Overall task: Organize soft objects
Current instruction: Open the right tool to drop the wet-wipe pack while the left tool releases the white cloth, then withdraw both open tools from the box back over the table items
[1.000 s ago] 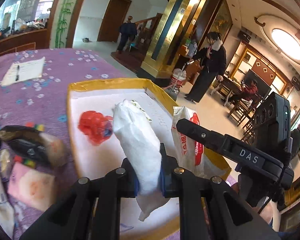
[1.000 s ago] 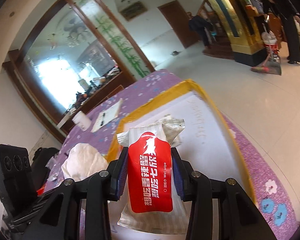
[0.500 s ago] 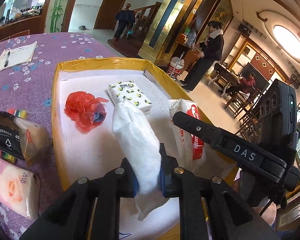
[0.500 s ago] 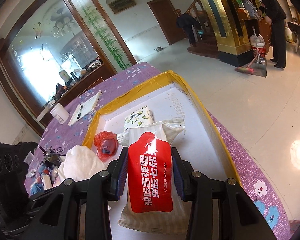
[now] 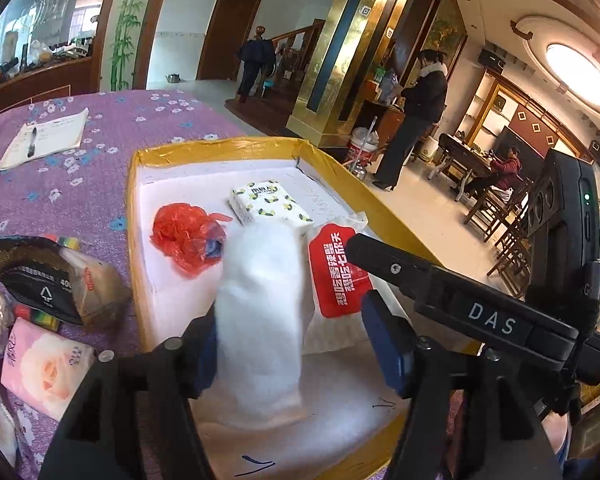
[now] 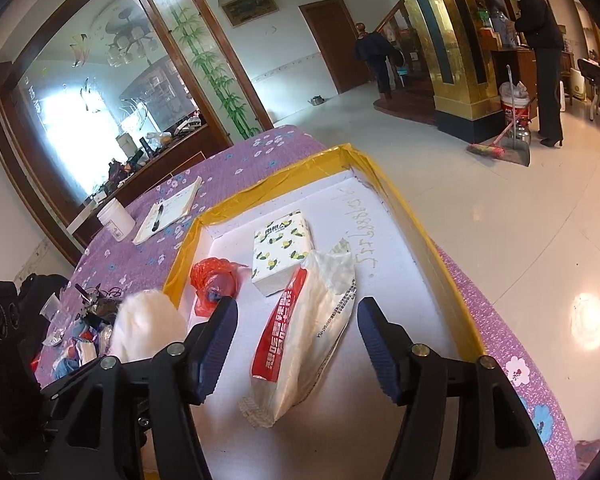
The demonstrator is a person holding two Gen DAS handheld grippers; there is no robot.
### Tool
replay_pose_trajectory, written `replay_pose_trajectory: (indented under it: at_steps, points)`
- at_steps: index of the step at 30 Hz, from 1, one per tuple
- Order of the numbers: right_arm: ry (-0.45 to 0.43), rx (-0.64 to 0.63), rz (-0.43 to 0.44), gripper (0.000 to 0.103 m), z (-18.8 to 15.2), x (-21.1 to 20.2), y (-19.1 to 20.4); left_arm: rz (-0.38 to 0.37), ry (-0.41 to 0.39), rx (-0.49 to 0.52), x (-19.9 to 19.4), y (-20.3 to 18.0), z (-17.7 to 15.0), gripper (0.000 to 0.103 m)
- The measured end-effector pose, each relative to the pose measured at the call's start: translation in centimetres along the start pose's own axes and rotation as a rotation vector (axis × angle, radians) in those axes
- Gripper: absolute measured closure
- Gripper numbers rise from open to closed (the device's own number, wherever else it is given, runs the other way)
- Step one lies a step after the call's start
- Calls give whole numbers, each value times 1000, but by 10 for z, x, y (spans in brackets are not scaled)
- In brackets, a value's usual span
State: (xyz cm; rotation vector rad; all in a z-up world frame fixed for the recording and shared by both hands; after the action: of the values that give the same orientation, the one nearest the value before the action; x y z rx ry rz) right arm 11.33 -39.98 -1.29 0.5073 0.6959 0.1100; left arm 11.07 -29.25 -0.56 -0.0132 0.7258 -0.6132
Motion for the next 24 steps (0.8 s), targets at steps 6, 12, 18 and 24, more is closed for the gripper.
replay_pose_trajectory:
  at_steps: [6,12,18,24]
  points:
    - [-37,-1,5,31,6,-13,5,-5,-19,-9,-6,1,1,36]
    - [-65,-4,2,26,10,-25,13,27,-79,-10,-20,4,6,25]
    - [-73,-19,-3,25,10,-32,24,41,-110,-12,-30,7,8,25]
    - [-104,-46,15,24,10,-54,42,87,-128,7,-47,9,4,25]
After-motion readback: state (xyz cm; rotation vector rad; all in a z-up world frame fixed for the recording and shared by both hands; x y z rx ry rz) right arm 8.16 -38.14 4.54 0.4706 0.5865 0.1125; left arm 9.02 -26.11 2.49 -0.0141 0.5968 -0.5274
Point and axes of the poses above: each gripper's, at about its wrist camera, not at the fingertips, and x roughly the way its jaws point, y to its left, z to its top, the point moved 9 cm from there along x, roughly the way its jaws point, and after that the axes turned 7 degrees about x, right-handed, at the moved point
